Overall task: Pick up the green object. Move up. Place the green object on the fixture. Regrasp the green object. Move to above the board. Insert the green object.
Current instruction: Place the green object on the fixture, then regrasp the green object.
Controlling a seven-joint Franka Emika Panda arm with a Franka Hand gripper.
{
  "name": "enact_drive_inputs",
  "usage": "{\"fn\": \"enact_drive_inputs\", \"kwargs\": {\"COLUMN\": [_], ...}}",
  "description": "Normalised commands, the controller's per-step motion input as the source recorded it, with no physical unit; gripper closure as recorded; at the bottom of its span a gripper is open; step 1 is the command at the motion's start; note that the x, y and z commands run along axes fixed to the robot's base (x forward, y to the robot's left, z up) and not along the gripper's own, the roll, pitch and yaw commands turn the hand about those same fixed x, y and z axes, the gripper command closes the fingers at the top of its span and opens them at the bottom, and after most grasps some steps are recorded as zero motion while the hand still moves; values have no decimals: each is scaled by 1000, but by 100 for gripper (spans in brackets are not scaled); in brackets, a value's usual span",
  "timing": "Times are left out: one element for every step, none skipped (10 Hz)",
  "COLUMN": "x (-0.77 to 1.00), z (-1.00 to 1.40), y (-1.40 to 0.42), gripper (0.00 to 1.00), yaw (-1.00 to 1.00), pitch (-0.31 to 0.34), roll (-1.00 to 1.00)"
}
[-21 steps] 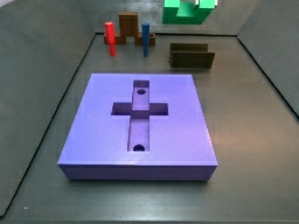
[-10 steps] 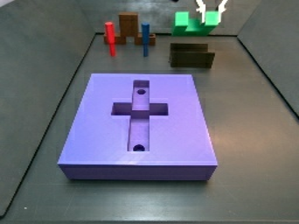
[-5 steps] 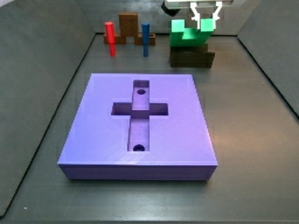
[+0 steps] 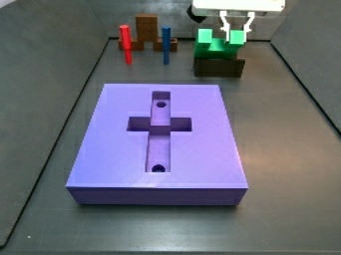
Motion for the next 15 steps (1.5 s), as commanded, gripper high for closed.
{"fn": "enact_drive_inputs", "kwargs": {"x": [234,263,0,0,11,0,0,0,-29,-60,0,0,6,0,-134], "z": [-9,-134,-300,-323,-260,-149,0,0,9,266,614,951,814,640,66], "y": [163,134,49,49,77,71,0,0,-43,0,0,0,-11,-20,-54], "gripper": [100,100,100,100,100,100,100,0,0,0,0,0,0,0,0], "yaw": [0,0,-123,-149,-77,-26,0,0,46,40,9,40,14,0,-49], "pitch": [0,0,-9,-91,-71,-46,0,0,-14,-77,-106,-146,-231,-263,-451], "roll": [-157,-134,-271,-309,-320,-274,0,0,111,231,209,594,874,1000,1000]}}
